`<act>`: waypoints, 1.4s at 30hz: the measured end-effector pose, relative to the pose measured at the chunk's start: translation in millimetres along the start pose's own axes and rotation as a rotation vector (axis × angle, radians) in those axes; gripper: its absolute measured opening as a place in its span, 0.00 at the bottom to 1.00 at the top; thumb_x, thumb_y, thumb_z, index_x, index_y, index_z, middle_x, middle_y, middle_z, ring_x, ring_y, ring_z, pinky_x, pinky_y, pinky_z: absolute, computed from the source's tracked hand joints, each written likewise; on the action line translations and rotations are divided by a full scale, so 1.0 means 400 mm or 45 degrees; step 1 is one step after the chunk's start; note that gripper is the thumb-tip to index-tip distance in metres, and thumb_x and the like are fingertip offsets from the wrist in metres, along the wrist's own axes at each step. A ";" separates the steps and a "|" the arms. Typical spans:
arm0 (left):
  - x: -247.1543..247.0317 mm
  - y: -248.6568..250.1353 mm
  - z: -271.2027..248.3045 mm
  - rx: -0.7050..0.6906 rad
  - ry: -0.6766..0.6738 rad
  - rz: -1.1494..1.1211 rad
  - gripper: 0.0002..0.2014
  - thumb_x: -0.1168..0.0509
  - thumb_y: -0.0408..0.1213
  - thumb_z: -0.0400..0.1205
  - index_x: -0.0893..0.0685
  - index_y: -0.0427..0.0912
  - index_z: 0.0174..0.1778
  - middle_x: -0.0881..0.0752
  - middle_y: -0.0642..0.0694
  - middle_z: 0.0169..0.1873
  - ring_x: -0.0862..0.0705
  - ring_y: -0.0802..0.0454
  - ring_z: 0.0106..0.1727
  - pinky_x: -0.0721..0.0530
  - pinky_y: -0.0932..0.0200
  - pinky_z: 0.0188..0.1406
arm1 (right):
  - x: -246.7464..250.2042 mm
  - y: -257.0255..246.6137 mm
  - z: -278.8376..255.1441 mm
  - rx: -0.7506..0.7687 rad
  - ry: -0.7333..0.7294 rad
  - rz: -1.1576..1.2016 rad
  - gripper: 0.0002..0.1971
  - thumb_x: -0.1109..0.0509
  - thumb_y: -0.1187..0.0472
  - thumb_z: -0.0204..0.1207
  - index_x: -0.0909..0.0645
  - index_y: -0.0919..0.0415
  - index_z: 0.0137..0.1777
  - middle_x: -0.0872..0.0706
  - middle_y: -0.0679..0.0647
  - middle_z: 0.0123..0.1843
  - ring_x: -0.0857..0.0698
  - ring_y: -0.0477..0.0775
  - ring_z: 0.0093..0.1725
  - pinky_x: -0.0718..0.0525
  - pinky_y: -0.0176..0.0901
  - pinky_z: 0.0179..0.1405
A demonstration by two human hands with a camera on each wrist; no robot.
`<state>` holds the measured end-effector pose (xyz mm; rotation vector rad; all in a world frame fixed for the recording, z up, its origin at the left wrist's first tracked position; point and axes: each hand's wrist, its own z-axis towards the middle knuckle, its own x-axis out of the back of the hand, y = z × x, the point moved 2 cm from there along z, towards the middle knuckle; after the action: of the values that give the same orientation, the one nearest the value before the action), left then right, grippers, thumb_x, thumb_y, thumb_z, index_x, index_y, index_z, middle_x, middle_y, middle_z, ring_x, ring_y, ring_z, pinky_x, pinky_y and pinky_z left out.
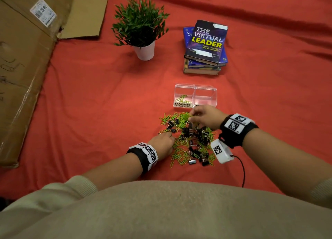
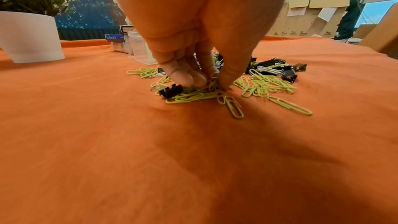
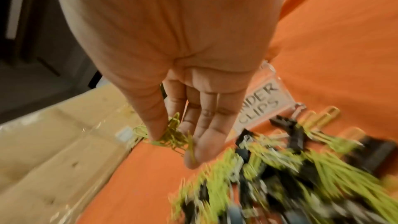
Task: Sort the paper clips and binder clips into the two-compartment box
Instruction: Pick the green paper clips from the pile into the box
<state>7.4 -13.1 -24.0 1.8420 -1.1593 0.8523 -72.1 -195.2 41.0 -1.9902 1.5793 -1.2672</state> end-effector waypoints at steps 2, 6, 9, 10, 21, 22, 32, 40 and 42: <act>-0.002 -0.004 -0.001 -0.020 0.007 -0.040 0.13 0.41 0.36 0.81 0.23 0.33 0.59 0.21 0.37 0.59 0.22 0.39 0.62 0.22 0.47 0.59 | 0.046 -0.029 0.020 -0.006 0.065 0.085 0.07 0.31 0.57 0.77 0.18 0.60 0.49 0.11 0.55 0.42 0.15 0.48 0.33 0.15 0.41 0.36; 0.009 -0.009 -0.008 -0.044 0.037 -0.205 0.10 0.41 0.36 0.82 0.23 0.36 0.57 0.19 0.39 0.55 0.21 0.41 0.58 0.21 0.49 0.56 | 0.108 -0.085 0.089 0.026 0.217 -0.006 0.08 0.33 0.60 0.79 0.19 0.67 0.50 0.12 0.58 0.42 0.15 0.48 0.35 0.13 0.41 0.40; 0.026 -0.012 -0.009 -0.034 0.071 -0.354 0.06 0.40 0.37 0.83 0.22 0.39 0.50 0.18 0.41 0.51 0.20 0.43 0.53 0.23 0.52 0.50 | 0.113 -0.107 0.158 0.000 0.341 -0.294 0.10 0.32 0.60 0.78 0.17 0.68 0.49 0.11 0.62 0.46 0.15 0.56 0.42 0.15 0.49 0.47; 0.033 -0.015 -0.007 -0.012 0.082 -0.400 0.06 0.39 0.37 0.82 0.22 0.39 0.50 0.18 0.42 0.50 0.19 0.44 0.52 0.24 0.54 0.48 | 0.106 -0.111 0.176 -0.019 0.373 -0.409 0.10 0.32 0.60 0.78 0.17 0.69 0.49 0.11 0.63 0.47 0.15 0.59 0.44 0.16 0.49 0.47; 0.252 -0.044 0.093 0.165 0.342 -0.749 0.01 0.38 0.37 0.84 0.22 0.44 0.48 0.19 0.52 0.40 0.20 0.55 0.39 0.25 0.68 0.33 | 0.036 -0.069 0.146 0.107 0.537 -0.508 0.09 0.37 0.62 0.80 0.18 0.65 0.49 0.14 0.58 0.46 0.16 0.55 0.42 0.15 0.42 0.42; 0.275 -0.050 0.115 0.174 0.382 -0.765 0.01 0.37 0.37 0.83 0.23 0.44 0.48 0.20 0.53 0.39 0.21 0.55 0.38 0.25 0.67 0.33 | 0.017 -0.051 0.129 0.100 0.496 -0.482 0.09 0.38 0.62 0.81 0.18 0.65 0.49 0.14 0.58 0.45 0.15 0.55 0.40 0.14 0.42 0.41; 0.321 -0.045 0.279 0.206 0.361 -0.620 0.07 0.34 0.34 0.81 0.20 0.38 0.52 0.15 0.41 0.49 0.17 0.43 0.50 0.18 0.51 0.51 | -0.106 0.098 0.065 0.125 0.299 -0.713 0.11 0.37 0.67 0.77 0.17 0.69 0.54 0.22 0.59 0.56 0.23 0.61 0.58 0.19 0.54 0.57; 0.202 -0.096 0.158 0.319 0.574 -0.694 0.05 0.36 0.30 0.79 0.20 0.45 0.47 0.23 0.50 0.46 0.21 0.52 0.45 0.19 0.59 0.50 | -0.111 0.041 0.088 0.243 0.274 -0.672 0.28 0.32 0.65 0.73 0.31 0.65 0.74 0.28 0.58 0.72 0.30 0.58 0.73 0.29 0.49 0.76; 0.152 -0.126 0.131 0.427 0.515 -0.677 0.07 0.36 0.29 0.78 0.19 0.44 0.49 0.24 0.50 0.46 0.21 0.51 0.48 0.19 0.56 0.55 | -0.130 0.031 0.103 0.172 0.226 -0.734 0.35 0.32 0.63 0.72 0.40 0.65 0.79 0.35 0.60 0.78 0.36 0.59 0.78 0.34 0.51 0.79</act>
<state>82.8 -69.3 -10.3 1.9813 -0.2607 1.0734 -48.1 -164.6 -14.1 -2.3868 0.9666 -1.7414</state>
